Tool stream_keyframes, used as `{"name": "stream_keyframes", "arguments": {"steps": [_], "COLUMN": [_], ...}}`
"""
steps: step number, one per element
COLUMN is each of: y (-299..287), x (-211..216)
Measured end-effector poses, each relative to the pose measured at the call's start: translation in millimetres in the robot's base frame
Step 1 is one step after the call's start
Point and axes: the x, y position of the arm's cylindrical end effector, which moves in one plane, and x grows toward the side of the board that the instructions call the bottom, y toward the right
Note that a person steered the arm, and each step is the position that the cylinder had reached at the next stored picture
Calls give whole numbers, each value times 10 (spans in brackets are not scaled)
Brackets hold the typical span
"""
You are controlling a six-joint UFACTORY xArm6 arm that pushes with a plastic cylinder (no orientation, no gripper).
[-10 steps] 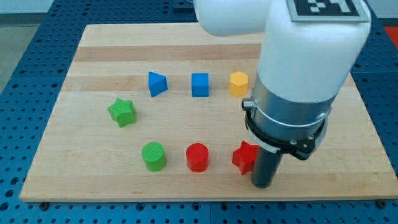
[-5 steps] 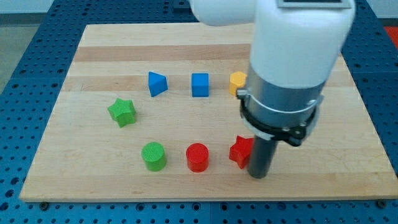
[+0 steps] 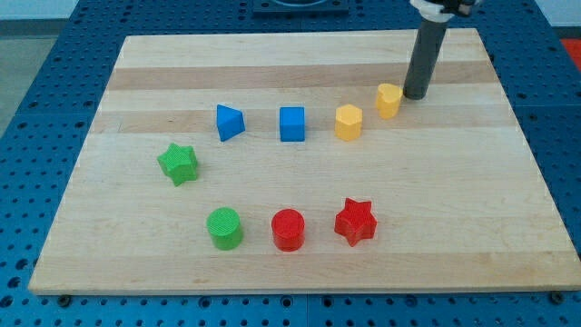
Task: Adjust the yellow heart in between the yellow hexagon and red star
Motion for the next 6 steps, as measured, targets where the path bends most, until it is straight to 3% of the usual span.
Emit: {"name": "stream_keyframes", "arguments": {"steps": [1, 2, 4, 6], "y": [-10, -238, -335, -335], "x": [-37, -532, -605, 61]}}
